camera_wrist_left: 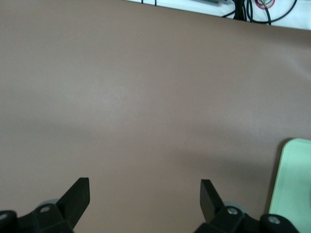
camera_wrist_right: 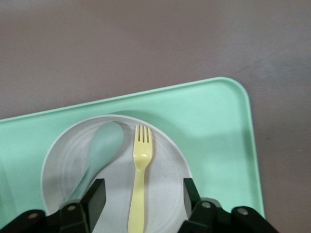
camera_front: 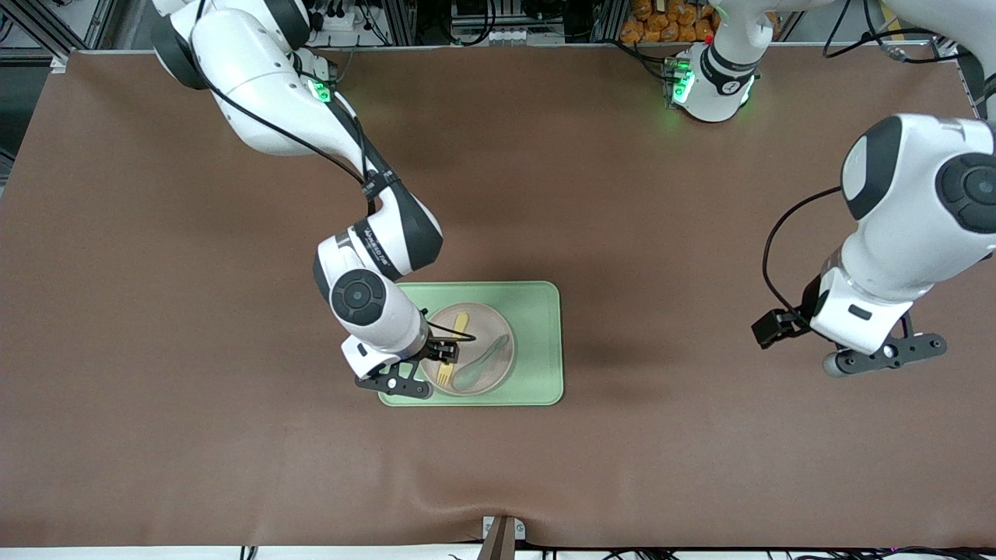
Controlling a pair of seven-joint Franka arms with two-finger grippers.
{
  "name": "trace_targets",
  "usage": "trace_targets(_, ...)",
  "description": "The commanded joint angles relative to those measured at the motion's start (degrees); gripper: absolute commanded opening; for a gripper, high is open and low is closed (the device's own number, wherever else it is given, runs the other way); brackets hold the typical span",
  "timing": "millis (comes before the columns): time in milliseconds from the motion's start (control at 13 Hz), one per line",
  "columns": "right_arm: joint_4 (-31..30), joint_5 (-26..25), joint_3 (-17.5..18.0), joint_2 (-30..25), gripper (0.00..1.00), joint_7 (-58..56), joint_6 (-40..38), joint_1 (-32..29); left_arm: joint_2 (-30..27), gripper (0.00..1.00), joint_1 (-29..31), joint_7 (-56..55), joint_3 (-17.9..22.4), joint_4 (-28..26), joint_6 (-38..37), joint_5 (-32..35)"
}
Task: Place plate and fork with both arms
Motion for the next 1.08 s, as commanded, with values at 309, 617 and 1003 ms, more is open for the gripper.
trace_targets(309,0.58,-1.79,-0.68,2.66,0.63,2.81,-0.41,3.10,-9.26,1.00,5.06,12.18,-0.26,-1.16,-11.16,-4.89)
trace_targets(617,-1.72,-4.43,-0.68,3.18,0.61,3.17,0.21,3.28,-13.22,1.00,6.12,16.86,0.18,-1.24,-17.23,-7.45)
trace_targets(1003,-1.37,-4.16,-0.59,4.68,0.57,6.15,3.46,3.71,-16.03,1.00,-1.48,24.66,10.23,-1.51,-22.51,-8.06)
